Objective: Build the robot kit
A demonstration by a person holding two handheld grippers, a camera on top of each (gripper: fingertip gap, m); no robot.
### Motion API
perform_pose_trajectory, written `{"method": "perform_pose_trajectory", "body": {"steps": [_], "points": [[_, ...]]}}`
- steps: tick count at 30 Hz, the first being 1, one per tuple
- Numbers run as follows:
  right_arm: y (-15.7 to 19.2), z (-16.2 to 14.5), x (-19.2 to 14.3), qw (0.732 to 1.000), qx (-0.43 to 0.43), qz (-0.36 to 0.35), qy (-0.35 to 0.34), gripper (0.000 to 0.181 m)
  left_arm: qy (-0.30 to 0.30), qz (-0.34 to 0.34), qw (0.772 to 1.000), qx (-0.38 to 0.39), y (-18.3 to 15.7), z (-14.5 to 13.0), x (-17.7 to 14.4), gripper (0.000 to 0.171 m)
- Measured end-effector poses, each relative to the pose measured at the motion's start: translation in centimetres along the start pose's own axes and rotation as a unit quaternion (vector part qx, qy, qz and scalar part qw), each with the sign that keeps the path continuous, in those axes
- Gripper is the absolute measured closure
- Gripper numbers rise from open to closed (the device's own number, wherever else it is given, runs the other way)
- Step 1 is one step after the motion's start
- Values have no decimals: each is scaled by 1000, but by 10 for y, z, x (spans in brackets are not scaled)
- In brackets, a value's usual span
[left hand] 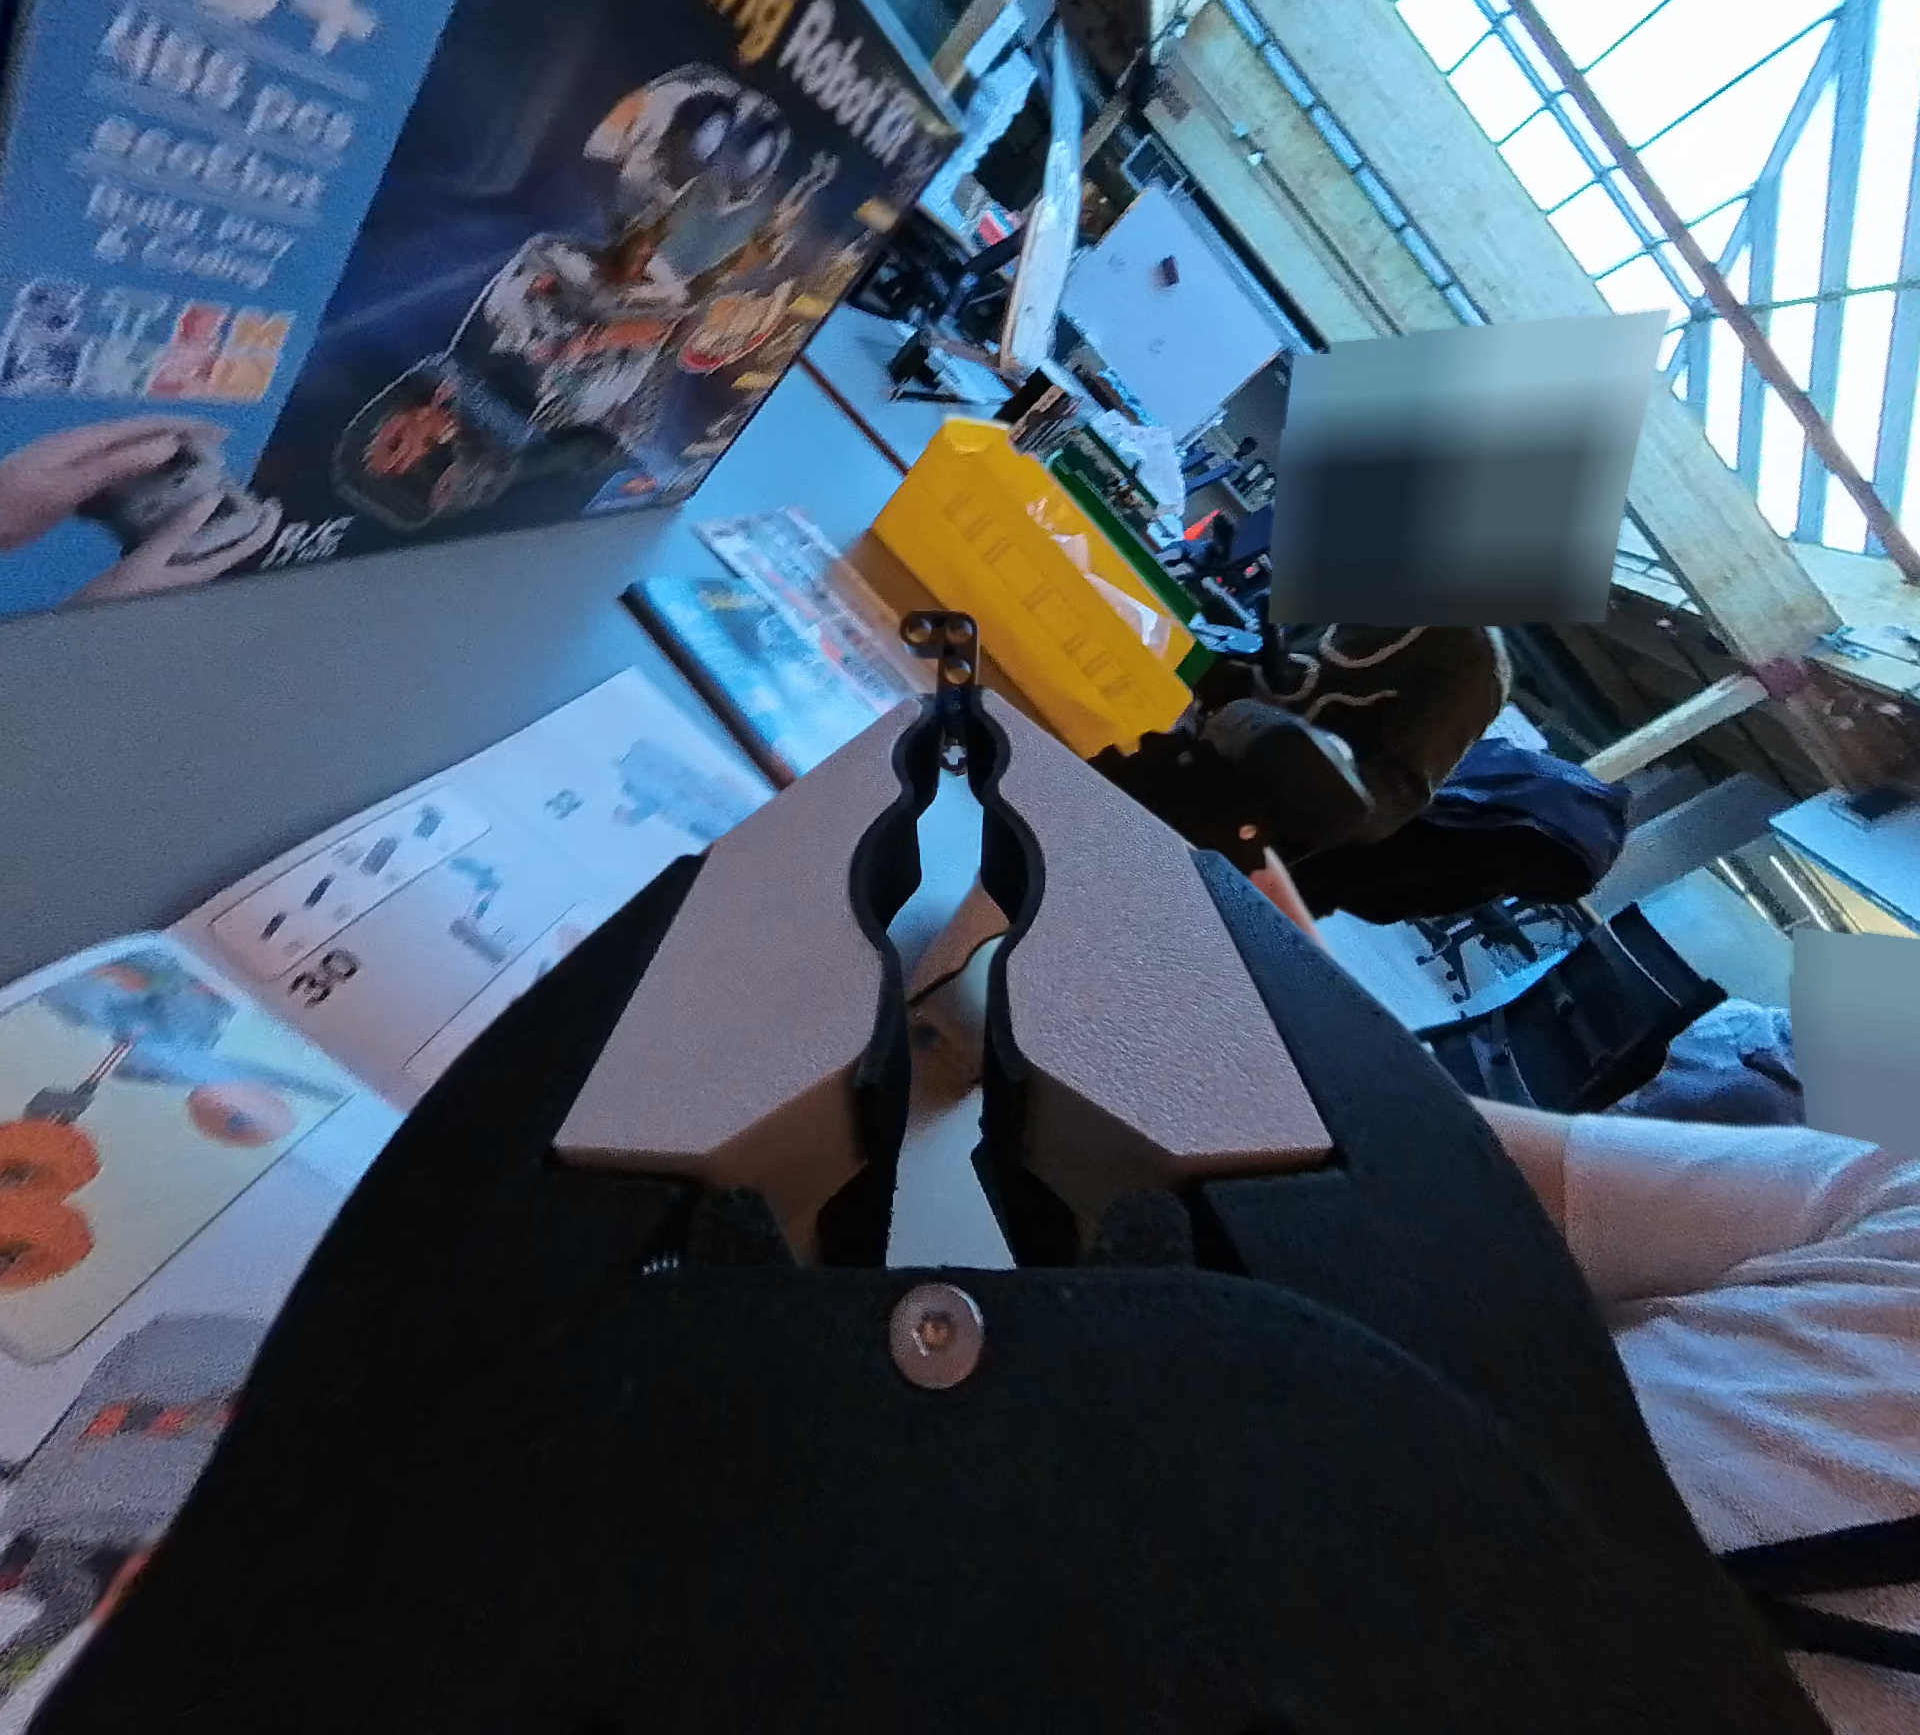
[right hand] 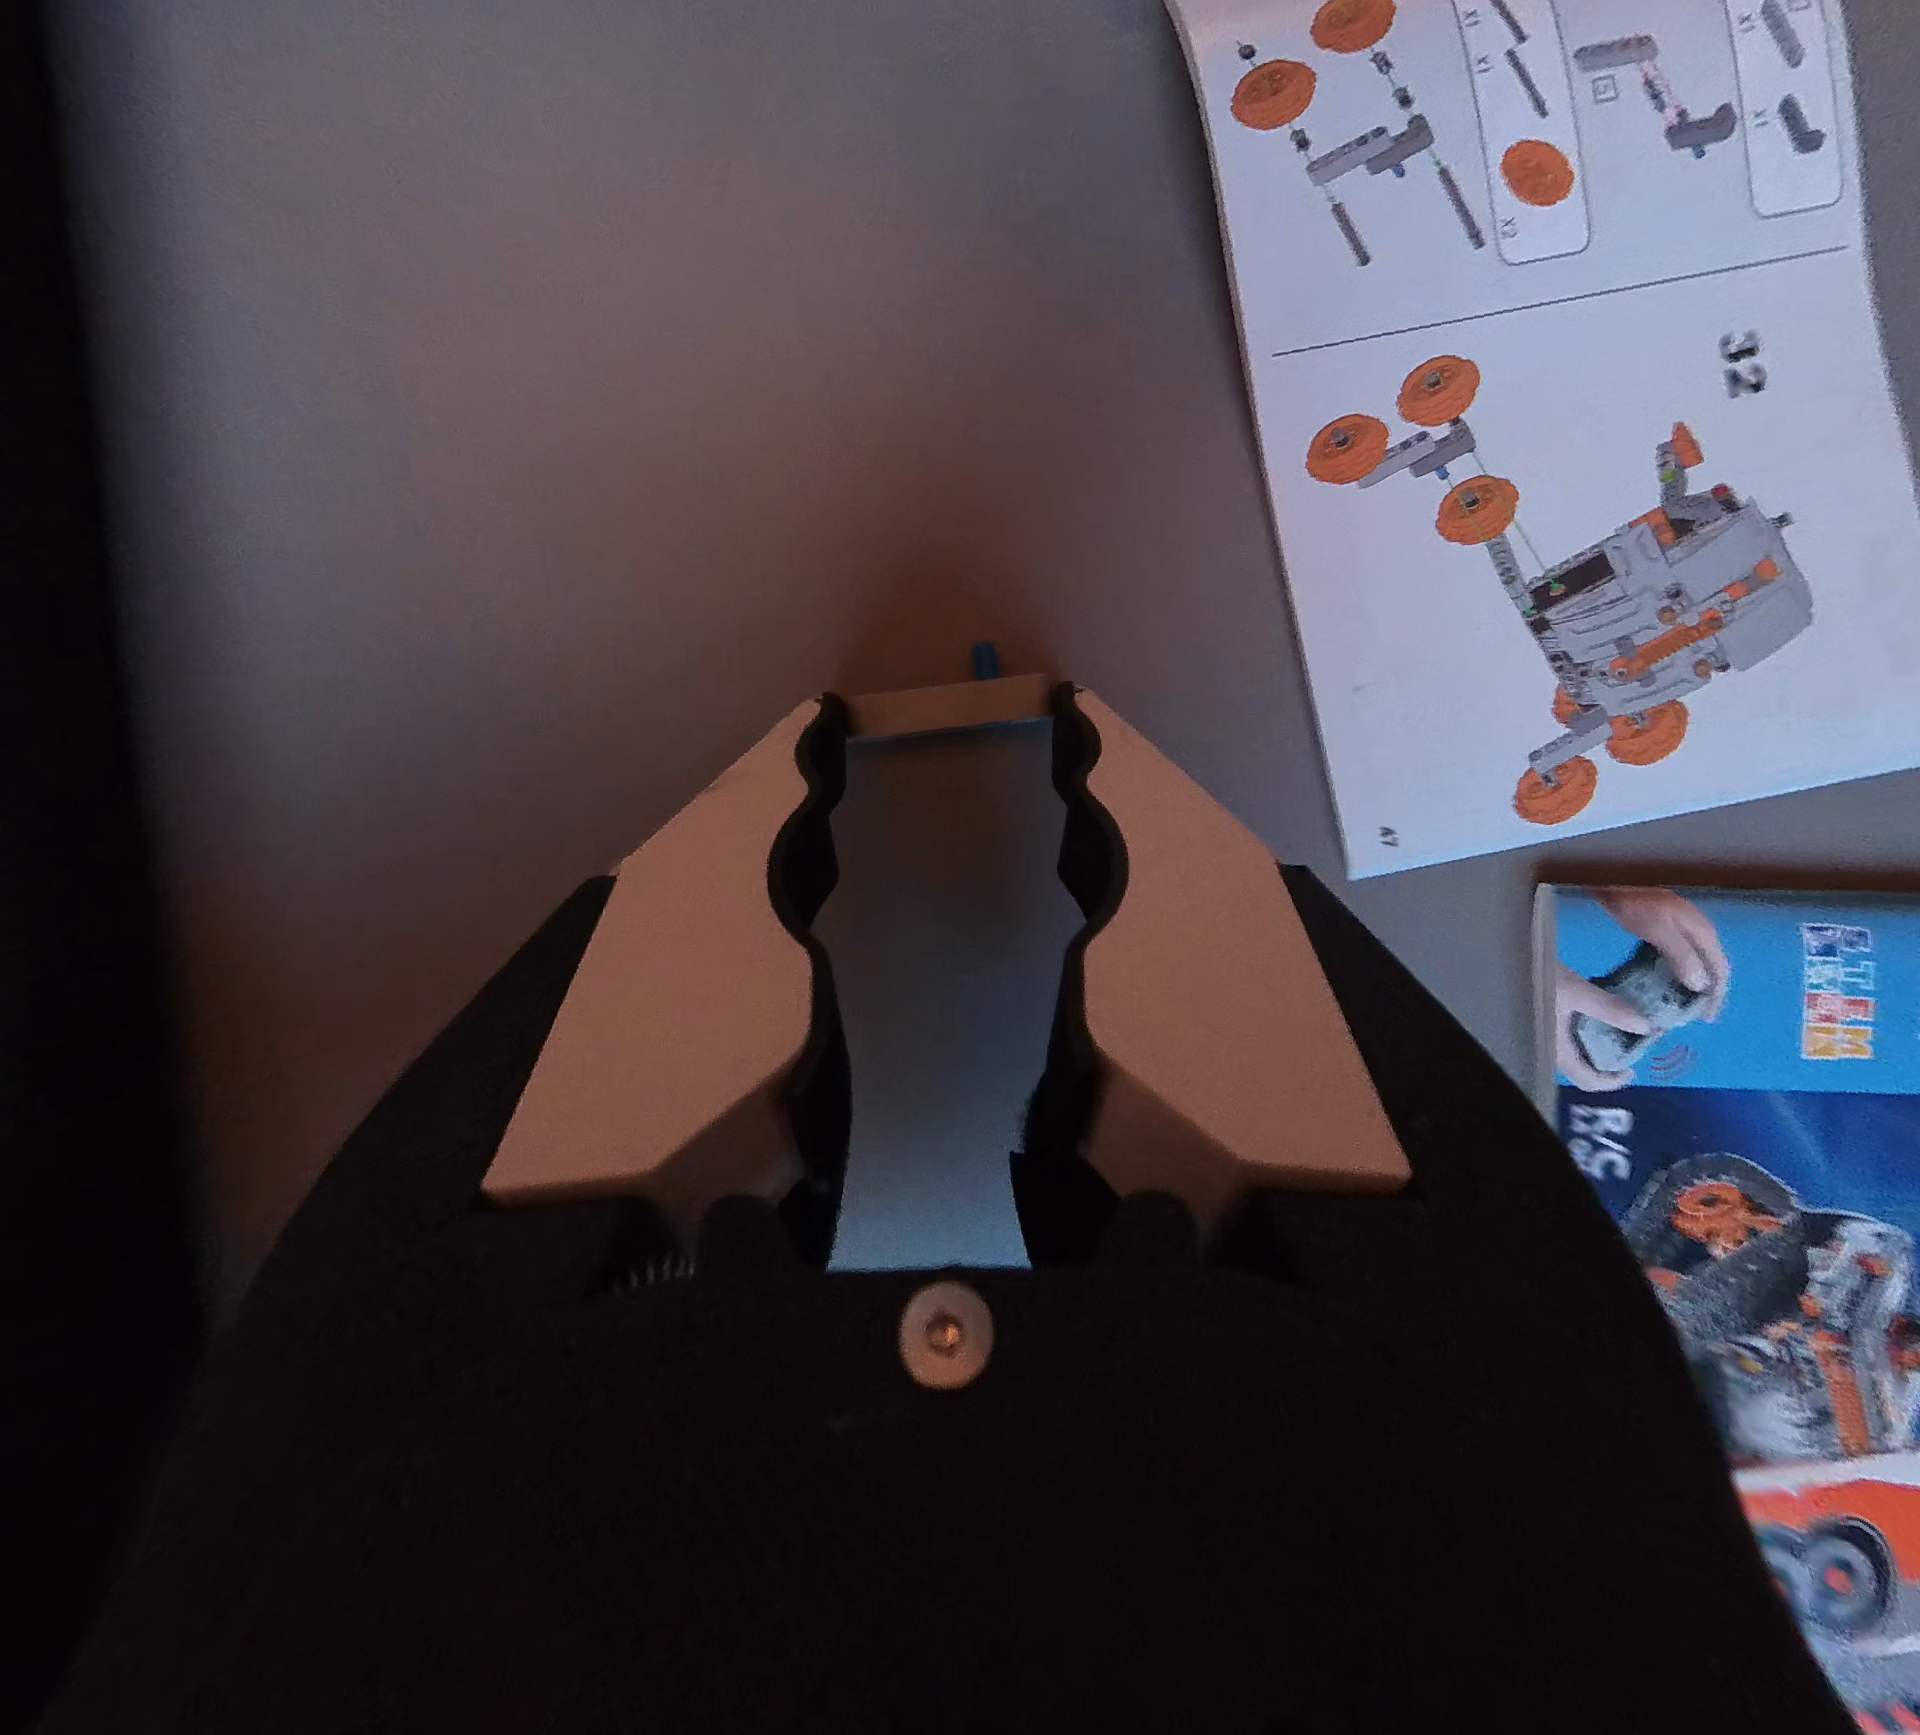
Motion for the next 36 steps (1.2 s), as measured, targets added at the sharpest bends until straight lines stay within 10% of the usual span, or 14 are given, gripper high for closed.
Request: {"method": "perform_pose_trajectory", "body": {"steps": [8,16,36], "points": [[-1,71,-121,948,-112,-207,-212,142,-48,-88,993,69,-103,26,25,171],[7,130,-213,892,-245,-320,-204,142,-116,-149,976,108,-180,39,71,171],[-45,123,-167,885,-232,-321,-243,142,-150,-64,983,84,-123,25,104,171]]}}
Point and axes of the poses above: each gripper's, where its closed fingertips meet, x out along the fingers, z out of its top, y = z × x across the jaws, the point moved 8 cm from there along -x, back along the fingers, and after that the axes turned 9 degrees about -y, right-handed, at the moved point
